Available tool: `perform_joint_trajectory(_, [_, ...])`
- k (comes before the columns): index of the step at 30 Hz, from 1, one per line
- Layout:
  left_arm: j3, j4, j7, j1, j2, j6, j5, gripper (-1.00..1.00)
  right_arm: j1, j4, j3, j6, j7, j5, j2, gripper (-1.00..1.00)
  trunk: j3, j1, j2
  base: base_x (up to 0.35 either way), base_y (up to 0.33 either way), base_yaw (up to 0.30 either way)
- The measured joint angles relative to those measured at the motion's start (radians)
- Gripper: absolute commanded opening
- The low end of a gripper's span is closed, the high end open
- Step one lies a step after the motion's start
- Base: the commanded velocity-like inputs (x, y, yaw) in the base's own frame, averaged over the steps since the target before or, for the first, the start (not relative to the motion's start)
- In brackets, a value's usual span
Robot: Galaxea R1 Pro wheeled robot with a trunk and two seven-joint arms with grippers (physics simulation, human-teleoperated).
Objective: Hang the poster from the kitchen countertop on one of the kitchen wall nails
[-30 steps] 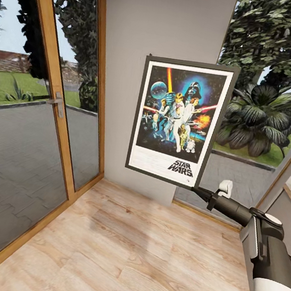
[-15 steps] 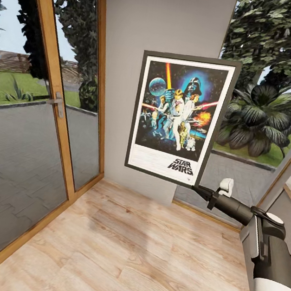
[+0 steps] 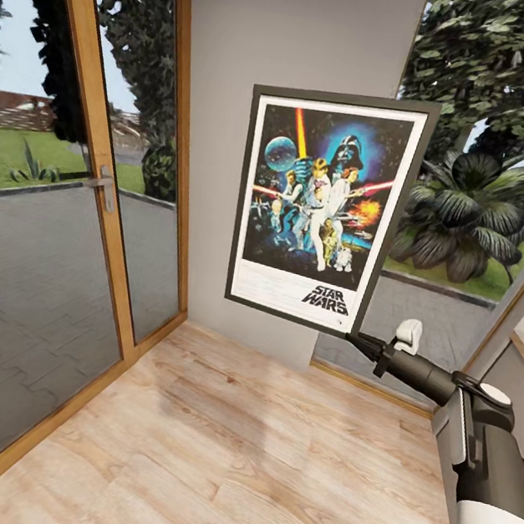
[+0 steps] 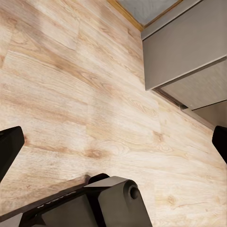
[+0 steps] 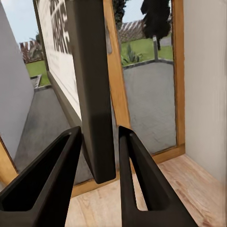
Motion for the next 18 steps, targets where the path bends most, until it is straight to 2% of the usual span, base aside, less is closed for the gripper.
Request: perform_joint_trajectory(18, [0.000, 0.000, 0.000, 0.000, 0.000, 0.000, 0.000, 1.00, -0.001, 0.007, 0.000, -0.006, -0.001, 0.000, 0.000, -1.00, 0.000, 0.000, 0.000, 0.000, 0.000, 0.000])
